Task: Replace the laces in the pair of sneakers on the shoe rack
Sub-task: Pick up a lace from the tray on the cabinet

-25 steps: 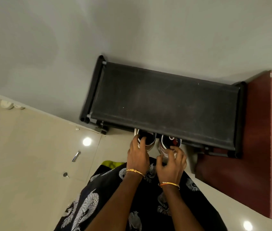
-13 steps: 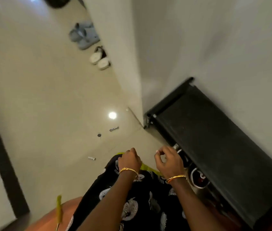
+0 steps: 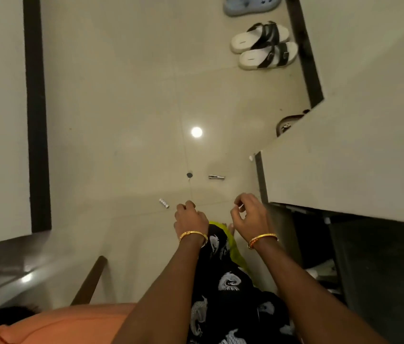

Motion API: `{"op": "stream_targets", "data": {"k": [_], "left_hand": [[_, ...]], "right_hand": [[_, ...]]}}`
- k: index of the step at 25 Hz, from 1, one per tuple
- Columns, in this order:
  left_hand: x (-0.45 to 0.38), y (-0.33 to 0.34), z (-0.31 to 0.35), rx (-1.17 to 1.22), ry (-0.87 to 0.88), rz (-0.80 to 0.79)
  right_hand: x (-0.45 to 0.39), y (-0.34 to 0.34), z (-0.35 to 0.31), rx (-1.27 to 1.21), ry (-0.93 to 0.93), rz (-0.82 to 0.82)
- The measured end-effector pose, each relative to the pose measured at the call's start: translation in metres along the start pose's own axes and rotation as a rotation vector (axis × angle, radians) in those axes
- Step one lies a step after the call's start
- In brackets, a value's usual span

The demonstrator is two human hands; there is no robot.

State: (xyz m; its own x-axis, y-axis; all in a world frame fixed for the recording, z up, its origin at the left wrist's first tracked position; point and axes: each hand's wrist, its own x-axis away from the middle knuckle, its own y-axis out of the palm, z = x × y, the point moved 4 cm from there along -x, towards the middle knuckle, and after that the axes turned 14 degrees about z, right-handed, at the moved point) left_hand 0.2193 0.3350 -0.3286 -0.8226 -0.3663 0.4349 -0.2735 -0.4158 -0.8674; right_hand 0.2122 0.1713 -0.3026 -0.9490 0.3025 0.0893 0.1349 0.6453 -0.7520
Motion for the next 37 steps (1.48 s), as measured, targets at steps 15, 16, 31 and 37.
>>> {"op": "stream_targets", "data": {"k": [15,16,31,37], "left_hand": [[-0.141,0.151,-0.158,0.292,-0.702,0.098],[-0.149,0.162,-0.163,0.31,-0.723,0.111],[-0.127,0.139,-0.086,0.322,-0.466,-0.078],[-0.057,0.098,-0.033,0.486,-0.441,-0.254]], "right_hand": [[-0.12,0.23,0.133,0.403,-0.056,-0.386],[-0.124,0.24,0.143,0.426,-0.063,-0.398],[-0.101,0.198,0.136,-0.007,0.461,-0.402],[-0.059,0.102,0.076,-0.393,0.899,-0.383]]}}
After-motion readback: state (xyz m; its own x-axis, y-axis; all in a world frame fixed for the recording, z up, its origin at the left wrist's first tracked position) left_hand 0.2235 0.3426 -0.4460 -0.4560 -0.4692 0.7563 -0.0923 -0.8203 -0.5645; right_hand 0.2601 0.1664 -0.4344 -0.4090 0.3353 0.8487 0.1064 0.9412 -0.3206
